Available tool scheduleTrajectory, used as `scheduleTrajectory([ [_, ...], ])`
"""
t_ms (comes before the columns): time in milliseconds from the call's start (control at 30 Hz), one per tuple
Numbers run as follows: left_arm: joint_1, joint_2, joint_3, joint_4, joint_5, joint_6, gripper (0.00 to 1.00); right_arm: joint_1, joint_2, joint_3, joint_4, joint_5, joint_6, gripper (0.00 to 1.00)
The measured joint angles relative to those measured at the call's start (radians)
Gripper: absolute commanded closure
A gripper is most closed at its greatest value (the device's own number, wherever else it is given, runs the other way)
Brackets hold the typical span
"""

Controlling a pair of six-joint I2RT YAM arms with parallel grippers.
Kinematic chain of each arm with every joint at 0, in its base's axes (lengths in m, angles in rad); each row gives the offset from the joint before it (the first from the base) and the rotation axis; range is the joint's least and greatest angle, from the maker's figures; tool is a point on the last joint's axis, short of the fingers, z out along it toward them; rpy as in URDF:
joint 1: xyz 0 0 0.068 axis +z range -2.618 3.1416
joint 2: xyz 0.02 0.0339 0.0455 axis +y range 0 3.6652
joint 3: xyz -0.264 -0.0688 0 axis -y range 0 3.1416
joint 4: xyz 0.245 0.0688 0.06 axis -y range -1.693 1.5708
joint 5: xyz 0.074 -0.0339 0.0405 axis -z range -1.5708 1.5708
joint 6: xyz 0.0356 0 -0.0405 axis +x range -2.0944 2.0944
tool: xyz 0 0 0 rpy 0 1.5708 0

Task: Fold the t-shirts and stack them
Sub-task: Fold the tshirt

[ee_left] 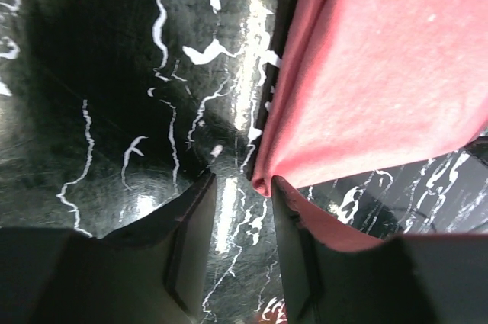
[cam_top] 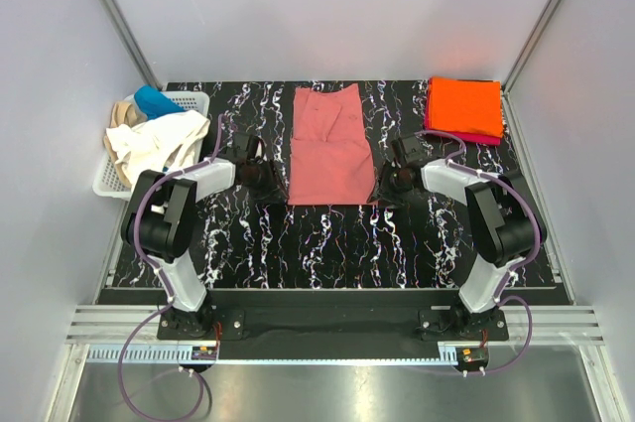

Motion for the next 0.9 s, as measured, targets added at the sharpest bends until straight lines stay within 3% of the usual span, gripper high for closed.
scheduleTrajectory([
  [400, -0.024, -0.019, -0.043, 0.059, 0.045, -0.029, 0.52, 0.0, -0.026, -0.024, 0.006, 0.016, 0.004, 0.46],
  [667, -0.043, -0.01, -0.05, 0.087, 0.058, -0.048, 0.59, 0.0, -0.019, -0.025, 0.016, 0.026, 0.001, 0.61],
  [800, -0.042, 0.002, -0.05, 0.095, 0.062, -0.057, 0.74, -0.001, -0.013, -0.033, 0.04, 0.026, 0.001, 0.73],
  [900, -0.042, 0.012, -0.05, 0.1, 0.063, -0.062, 0.98, -0.002, -0.008, -0.039, 0.059, 0.031, -0.001, 0.91],
])
